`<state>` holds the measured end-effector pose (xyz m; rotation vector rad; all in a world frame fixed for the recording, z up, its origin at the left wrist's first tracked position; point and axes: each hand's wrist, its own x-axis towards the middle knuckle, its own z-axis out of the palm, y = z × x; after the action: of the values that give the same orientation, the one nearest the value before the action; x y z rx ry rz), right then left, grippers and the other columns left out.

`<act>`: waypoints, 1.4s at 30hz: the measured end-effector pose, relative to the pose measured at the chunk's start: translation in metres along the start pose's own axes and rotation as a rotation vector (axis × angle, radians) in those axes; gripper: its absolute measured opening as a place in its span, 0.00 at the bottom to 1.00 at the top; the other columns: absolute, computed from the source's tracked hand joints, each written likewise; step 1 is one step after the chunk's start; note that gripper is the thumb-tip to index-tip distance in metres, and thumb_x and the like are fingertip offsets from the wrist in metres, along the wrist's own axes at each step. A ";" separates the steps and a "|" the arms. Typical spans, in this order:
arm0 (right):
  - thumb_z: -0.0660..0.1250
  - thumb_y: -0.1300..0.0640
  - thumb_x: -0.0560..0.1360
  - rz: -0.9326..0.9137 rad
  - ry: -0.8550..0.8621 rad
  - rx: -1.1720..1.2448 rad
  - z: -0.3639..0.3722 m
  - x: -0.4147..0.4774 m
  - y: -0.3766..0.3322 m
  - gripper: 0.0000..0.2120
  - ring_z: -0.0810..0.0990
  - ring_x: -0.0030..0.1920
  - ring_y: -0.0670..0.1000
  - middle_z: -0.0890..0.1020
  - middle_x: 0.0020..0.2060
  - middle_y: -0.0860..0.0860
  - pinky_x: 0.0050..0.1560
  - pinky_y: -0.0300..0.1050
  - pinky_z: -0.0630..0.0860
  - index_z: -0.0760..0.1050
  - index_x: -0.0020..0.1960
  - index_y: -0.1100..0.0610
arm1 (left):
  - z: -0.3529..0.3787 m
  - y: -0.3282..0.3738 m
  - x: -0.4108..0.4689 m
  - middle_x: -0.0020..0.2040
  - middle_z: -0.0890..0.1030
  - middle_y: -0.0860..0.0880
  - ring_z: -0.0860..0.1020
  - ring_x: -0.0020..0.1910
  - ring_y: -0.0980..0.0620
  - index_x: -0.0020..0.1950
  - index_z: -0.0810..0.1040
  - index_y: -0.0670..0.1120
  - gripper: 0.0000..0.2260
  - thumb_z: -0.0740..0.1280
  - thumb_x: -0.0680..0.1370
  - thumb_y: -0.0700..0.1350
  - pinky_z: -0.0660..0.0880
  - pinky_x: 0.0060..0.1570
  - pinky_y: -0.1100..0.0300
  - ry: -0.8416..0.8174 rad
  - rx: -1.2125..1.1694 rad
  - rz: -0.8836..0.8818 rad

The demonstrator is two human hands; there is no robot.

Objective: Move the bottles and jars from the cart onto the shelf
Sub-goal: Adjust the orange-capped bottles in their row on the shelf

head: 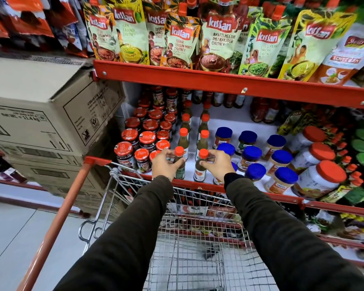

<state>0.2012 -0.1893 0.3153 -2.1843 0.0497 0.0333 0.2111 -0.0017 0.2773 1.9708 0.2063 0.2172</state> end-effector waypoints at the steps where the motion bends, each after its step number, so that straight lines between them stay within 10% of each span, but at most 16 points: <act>1: 0.73 0.65 0.74 0.001 -0.003 0.000 0.000 0.000 -0.001 0.18 0.82 0.58 0.55 0.85 0.57 0.57 0.61 0.42 0.74 0.79 0.63 0.62 | 0.001 0.000 -0.001 0.43 0.79 0.55 0.78 0.42 0.53 0.48 0.76 0.51 0.16 0.79 0.67 0.51 0.76 0.46 0.59 0.010 0.019 0.013; 8: 0.78 0.62 0.69 0.030 0.050 0.053 0.001 -0.004 0.000 0.18 0.81 0.51 0.52 0.84 0.51 0.54 0.60 0.46 0.78 0.79 0.58 0.60 | -0.004 -0.002 -0.001 0.62 0.81 0.47 0.77 0.63 0.50 0.67 0.76 0.46 0.21 0.71 0.74 0.40 0.70 0.67 0.57 -0.194 -0.002 0.128; 20: 0.75 0.64 0.73 0.081 0.015 0.068 0.003 -0.001 0.003 0.17 0.83 0.58 0.55 0.85 0.57 0.56 0.64 0.48 0.77 0.80 0.61 0.62 | -0.007 0.004 0.005 0.41 0.79 0.57 0.78 0.39 0.60 0.47 0.77 0.49 0.16 0.80 0.67 0.50 0.72 0.38 0.68 -0.075 0.015 0.016; 29: 0.74 0.65 0.74 0.078 -0.025 0.071 0.001 0.000 0.005 0.18 0.82 0.60 0.56 0.84 0.59 0.57 0.64 0.47 0.76 0.79 0.63 0.63 | -0.012 -0.006 0.001 0.56 0.83 0.48 0.79 0.58 0.49 0.61 0.79 0.45 0.18 0.75 0.72 0.45 0.74 0.63 0.54 -0.177 0.051 0.093; 42: 0.73 0.65 0.74 0.100 -0.013 0.065 0.008 -0.001 0.009 0.20 0.81 0.63 0.57 0.83 0.61 0.58 0.68 0.56 0.75 0.77 0.65 0.63 | -0.009 -0.006 -0.002 0.51 0.84 0.49 0.83 0.54 0.48 0.55 0.82 0.47 0.16 0.78 0.69 0.43 0.78 0.62 0.50 -0.118 -0.075 -0.002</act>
<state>0.1997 -0.1874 0.3037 -2.1152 0.1504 0.1005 0.2071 0.0084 0.2755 1.9022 0.1223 0.1054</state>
